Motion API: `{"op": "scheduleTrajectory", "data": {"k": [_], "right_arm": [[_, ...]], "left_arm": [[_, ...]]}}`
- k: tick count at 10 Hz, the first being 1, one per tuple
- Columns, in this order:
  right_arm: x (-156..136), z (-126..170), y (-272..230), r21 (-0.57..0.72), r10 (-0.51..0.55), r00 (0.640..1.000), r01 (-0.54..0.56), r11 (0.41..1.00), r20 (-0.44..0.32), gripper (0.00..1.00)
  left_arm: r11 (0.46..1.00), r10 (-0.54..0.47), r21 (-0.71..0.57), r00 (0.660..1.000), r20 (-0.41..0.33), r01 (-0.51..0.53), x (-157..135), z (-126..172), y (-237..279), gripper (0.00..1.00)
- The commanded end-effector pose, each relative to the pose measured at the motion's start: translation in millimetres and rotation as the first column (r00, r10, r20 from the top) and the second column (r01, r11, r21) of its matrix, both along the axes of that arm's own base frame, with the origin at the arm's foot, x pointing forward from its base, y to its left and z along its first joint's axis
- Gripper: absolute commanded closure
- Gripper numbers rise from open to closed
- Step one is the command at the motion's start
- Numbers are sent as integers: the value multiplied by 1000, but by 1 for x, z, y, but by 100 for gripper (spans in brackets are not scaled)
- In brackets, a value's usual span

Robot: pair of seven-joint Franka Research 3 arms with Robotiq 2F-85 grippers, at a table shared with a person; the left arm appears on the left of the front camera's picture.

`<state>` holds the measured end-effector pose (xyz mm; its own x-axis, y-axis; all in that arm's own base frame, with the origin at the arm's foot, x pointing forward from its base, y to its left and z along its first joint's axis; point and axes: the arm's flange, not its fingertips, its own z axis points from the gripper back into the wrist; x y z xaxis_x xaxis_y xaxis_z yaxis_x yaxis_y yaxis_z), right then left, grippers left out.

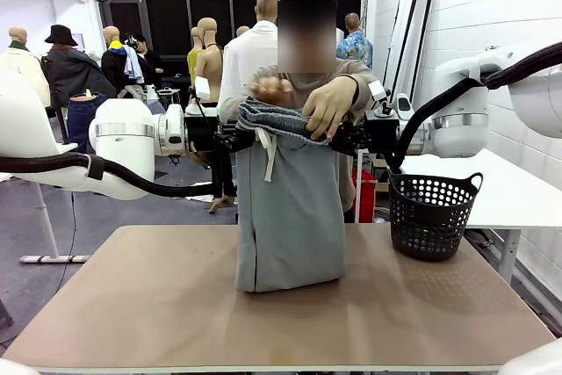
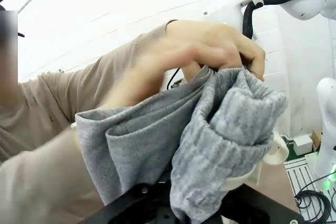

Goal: Fold the training pants.
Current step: Release the ends of the Training pants and then grab the overlapped ends.

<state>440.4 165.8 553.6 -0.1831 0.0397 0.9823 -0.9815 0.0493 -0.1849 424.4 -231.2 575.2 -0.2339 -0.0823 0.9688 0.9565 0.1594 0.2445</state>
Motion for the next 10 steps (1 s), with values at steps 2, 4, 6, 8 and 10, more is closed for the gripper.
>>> {"op": "scheduleTrajectory", "data": {"k": [2,4,6,8,10], "right_arm": [[-1,0,1,4,2,1000,-2,1000,-1,100],[-1,0,1,4,2,1000,-2,1000,-1,100],[-1,0,1,4,2,1000,-2,1000,-1,100],[-1,0,1,4,2,1000,-2,1000,-1,100],[-1,0,1,4,2,1000,-2,1000,-1,100]], "left_arm": [[1000,-1,-1,1000,9,1,-3,3,0,100],[1000,-1,-1,1000,9,1,-3,3,0,100],[1000,-1,-1,1000,9,1,-3,3,0,100],[1000,-1,-1,1000,9,1,-3,3,0,100],[1000,-1,-1,1000,9,1,-3,3,0,100]]}}
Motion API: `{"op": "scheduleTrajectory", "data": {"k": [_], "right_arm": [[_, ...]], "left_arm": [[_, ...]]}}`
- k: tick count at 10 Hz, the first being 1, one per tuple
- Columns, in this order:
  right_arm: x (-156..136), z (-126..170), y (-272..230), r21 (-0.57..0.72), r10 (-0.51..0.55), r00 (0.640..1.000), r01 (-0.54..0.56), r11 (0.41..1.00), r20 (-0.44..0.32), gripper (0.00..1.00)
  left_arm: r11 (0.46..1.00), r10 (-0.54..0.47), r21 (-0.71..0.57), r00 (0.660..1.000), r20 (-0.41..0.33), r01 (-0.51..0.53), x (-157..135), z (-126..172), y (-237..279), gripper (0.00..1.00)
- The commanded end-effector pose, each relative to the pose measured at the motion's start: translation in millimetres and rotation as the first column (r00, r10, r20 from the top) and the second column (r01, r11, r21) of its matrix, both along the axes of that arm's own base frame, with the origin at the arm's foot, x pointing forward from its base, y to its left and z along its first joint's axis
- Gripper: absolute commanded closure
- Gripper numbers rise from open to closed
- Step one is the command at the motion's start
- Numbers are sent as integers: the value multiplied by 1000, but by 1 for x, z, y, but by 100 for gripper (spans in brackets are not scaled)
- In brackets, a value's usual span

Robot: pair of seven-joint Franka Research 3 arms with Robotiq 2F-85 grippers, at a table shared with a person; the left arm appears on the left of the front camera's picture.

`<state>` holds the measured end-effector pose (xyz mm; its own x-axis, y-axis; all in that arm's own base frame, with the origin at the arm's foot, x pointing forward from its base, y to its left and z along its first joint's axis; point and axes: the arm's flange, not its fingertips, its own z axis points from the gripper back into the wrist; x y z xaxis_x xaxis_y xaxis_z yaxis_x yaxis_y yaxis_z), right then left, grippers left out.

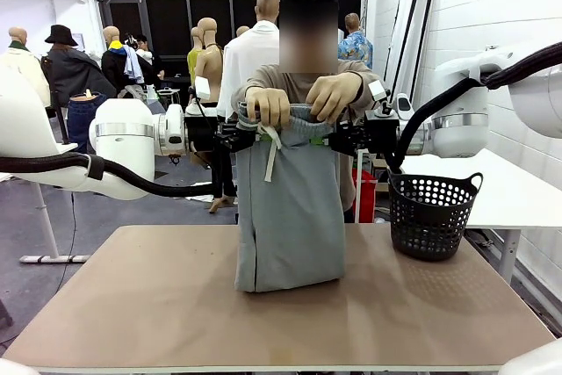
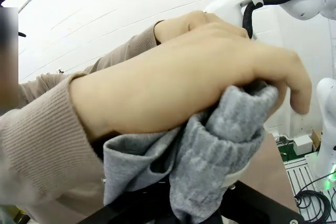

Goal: Fold the training pants.
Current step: Release the ends of the Training pants and then grab the overlapped ends.

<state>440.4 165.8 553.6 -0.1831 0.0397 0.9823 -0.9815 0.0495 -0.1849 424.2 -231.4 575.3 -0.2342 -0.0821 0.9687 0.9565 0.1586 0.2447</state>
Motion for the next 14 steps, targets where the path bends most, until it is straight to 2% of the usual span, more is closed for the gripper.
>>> {"op": "scheduleTrajectory", "data": {"k": [1,14], "right_arm": [[-1,0,1,4,2,1000,-2,1000,-1,100],[-1,0,1,4,2,1000,-2,1000,-1,100]], "left_arm": [[1000,0,-1,1000,9,0,-3,3,0,100],[1000,0,-1,1000,9,0,-3,3,0,100]]}}
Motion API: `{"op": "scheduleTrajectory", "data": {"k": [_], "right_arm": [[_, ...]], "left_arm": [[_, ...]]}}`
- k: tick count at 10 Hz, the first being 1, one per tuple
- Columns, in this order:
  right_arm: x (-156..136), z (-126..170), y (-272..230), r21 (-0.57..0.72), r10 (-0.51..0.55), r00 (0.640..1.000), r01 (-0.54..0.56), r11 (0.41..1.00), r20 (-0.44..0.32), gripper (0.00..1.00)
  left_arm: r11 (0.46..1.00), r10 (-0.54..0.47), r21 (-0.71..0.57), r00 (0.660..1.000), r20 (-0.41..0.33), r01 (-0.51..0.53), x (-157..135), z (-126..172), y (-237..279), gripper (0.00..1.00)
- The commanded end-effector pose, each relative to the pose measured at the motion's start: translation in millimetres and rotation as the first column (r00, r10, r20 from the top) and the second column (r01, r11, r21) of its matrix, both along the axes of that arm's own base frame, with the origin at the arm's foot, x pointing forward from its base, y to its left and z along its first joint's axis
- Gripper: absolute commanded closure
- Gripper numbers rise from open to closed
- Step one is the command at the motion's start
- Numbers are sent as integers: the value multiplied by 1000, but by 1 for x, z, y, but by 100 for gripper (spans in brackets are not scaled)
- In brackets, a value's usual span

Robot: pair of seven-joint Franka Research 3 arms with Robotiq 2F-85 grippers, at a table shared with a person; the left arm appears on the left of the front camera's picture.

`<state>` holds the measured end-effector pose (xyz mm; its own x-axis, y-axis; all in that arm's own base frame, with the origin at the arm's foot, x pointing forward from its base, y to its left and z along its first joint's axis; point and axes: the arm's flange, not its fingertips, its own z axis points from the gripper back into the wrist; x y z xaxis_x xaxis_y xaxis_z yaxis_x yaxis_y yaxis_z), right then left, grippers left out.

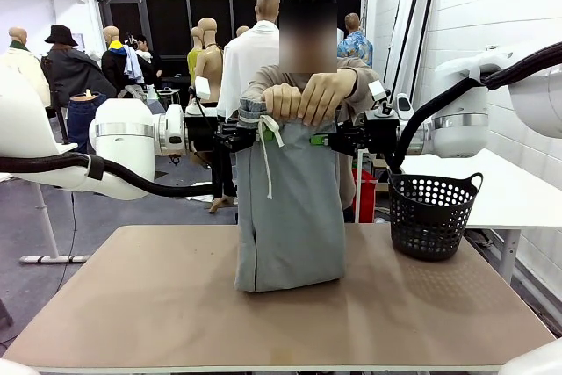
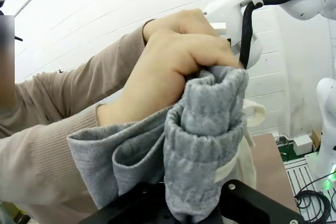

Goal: Fold the training pants.
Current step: Release the ends of the Training pants and then grab the overlapped ends.

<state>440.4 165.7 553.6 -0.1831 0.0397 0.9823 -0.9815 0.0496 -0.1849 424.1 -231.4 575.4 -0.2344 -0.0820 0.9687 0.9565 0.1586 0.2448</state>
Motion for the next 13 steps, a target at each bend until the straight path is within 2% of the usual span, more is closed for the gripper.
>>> {"op": "scheduleTrajectory", "data": {"k": [1,13], "right_arm": [[-1,0,1,4,3,1000,-3,1000,-1,100],[-1,0,1,4,3,1000,-3,1000,-1,100]], "left_arm": [[1000,0,-1,1000,8,0,-2,3,0,100],[1000,0,-1,1000,8,0,-2,3,0,100]]}}
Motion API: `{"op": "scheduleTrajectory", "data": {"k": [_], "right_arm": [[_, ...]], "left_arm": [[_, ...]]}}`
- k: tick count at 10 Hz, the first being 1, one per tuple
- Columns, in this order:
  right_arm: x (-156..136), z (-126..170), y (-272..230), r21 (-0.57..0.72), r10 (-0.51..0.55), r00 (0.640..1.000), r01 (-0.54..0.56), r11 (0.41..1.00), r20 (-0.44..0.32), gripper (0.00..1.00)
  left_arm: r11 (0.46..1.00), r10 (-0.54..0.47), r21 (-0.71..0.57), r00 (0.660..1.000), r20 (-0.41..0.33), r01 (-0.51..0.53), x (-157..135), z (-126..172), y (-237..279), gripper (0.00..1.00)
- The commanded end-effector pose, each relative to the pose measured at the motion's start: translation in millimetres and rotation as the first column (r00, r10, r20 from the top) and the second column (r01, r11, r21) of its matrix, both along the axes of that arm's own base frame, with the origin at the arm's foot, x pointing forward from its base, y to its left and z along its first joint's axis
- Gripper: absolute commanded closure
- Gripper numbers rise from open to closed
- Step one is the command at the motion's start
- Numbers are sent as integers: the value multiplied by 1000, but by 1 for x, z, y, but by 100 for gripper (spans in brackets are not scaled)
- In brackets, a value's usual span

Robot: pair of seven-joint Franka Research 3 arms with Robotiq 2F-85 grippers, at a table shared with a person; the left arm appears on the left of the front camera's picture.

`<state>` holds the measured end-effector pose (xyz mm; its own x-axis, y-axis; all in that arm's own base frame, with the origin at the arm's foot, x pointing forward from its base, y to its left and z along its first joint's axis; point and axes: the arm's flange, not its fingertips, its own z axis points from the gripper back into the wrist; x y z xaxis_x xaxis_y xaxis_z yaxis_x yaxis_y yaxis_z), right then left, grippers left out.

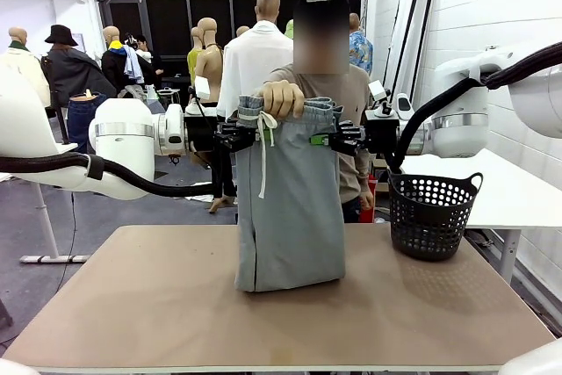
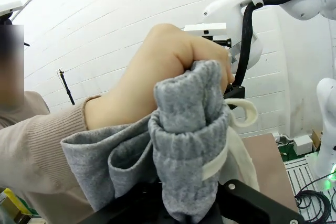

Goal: Fold the training pants.
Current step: Release the ends of the Training pants and then grab the overlapped ends.

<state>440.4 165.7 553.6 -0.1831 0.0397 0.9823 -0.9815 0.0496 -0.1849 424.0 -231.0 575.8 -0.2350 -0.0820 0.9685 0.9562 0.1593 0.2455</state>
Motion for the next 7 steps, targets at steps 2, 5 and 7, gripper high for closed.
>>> {"op": "scheduleTrajectory", "data": {"k": [2,5,7], "right_arm": [[-1,0,1,4,3,1000,-3,1000,-1,100],[-1,0,1,4,3,1000,-3,1000,-1,100],[-1,0,1,4,3,1000,-3,1000,-1,100]], "left_arm": [[1000,-1,-1,1000,8,1,-2,3,-1,100],[1000,-1,-1,1000,8,1,-2,3,-1,100],[1000,-1,-1,1000,8,1,-2,3,-1,100]]}}
